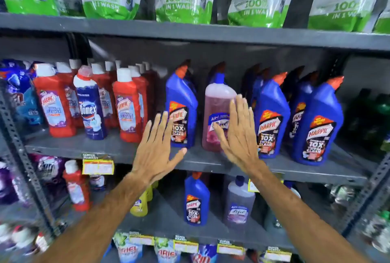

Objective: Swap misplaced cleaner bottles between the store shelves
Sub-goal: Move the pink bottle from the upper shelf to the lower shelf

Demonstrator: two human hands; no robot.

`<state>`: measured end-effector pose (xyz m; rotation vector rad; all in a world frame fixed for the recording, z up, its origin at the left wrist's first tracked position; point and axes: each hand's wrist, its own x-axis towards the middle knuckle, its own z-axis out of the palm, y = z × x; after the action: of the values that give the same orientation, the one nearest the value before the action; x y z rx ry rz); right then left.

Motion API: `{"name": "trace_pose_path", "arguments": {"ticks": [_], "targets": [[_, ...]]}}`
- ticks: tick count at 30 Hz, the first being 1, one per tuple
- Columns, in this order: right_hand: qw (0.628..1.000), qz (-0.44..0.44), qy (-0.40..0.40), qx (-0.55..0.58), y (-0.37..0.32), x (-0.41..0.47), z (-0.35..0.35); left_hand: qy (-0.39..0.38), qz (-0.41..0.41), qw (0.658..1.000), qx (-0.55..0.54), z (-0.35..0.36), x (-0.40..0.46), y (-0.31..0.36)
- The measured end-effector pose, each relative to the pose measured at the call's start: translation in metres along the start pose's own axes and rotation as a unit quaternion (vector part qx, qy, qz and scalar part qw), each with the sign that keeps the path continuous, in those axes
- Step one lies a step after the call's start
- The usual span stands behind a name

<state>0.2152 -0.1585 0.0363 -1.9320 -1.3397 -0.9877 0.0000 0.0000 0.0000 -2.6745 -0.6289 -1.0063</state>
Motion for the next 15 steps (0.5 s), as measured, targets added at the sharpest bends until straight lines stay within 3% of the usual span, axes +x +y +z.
{"name": "trace_pose_path", "arguments": {"ticks": [5,10,15], "targets": [[0.984,0.126,-0.036,0.118,0.006,-0.012,0.025,-0.086,-0.077,0.993,-0.014,0.039,-0.022,-0.014],[0.935,0.208,-0.091,0.273,0.007,-0.004,0.033,-0.167,-0.115,0.979,-0.030,0.047,-0.021,-0.019],[0.889,0.259,-0.079,0.370,0.012,0.007,0.037,-0.215,-0.109,0.971,-0.003,0.047,-0.017,-0.023]]}}
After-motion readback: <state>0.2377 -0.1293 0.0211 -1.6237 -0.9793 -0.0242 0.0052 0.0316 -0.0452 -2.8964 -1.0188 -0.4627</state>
